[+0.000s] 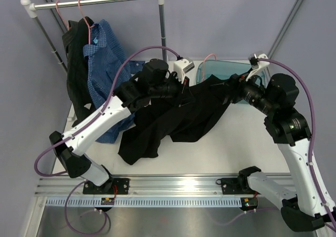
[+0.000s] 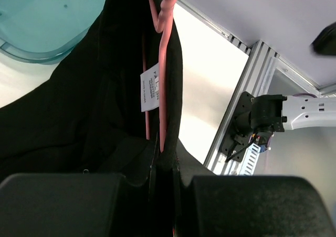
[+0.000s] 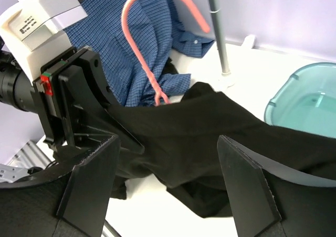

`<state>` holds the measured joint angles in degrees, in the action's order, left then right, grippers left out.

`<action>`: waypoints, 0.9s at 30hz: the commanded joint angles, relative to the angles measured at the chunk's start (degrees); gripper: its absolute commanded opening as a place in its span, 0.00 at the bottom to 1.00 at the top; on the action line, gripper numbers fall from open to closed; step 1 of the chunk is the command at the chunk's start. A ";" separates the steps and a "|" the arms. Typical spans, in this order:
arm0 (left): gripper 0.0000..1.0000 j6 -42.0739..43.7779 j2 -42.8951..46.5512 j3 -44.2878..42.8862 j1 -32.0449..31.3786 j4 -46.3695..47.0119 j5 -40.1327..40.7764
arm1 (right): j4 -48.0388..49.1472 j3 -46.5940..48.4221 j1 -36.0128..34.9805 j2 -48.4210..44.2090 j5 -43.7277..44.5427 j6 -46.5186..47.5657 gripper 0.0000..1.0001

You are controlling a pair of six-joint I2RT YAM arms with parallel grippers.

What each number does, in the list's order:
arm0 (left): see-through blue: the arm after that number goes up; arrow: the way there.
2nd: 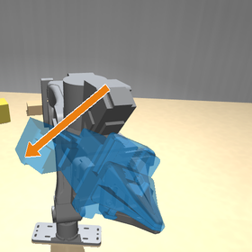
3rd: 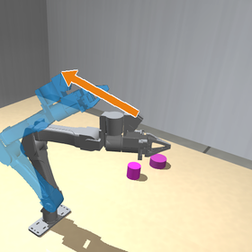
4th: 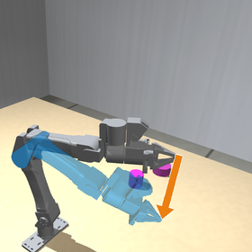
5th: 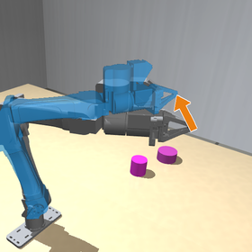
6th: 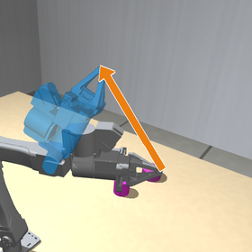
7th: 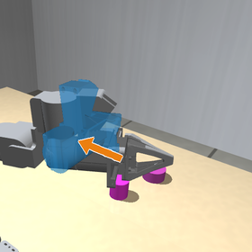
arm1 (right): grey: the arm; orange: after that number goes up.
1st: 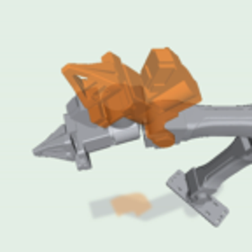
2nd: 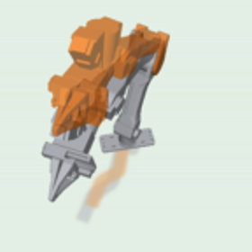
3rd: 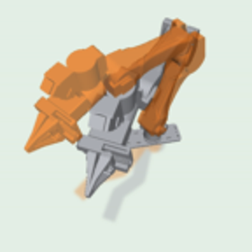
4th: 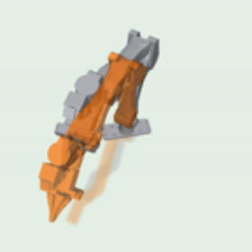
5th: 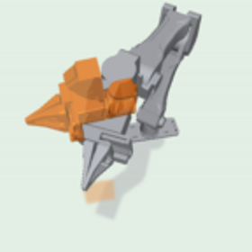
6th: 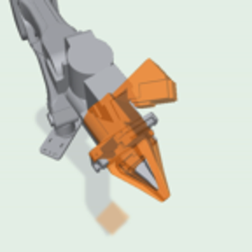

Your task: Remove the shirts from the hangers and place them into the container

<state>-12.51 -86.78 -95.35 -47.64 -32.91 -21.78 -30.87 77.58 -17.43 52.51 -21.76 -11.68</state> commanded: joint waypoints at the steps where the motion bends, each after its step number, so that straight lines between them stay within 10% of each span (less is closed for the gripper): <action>1: 0.00 0.03 -1.01 -4.31 -0.44 4.96 -0.10 | 4.68 3.19 -3.03 1.80 0.22 -0.62 0.83; 27: 0.00 4.08 -1.81 -7.22 -1.93 -0.23 -0.89 | 10.83 4.07 -7.71 11.12 6.21 1.40 0.49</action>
<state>-9.63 -90.83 -99.74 -49.30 -35.86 -21.54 -23.20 80.44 -24.40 63.31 -15.55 -10.90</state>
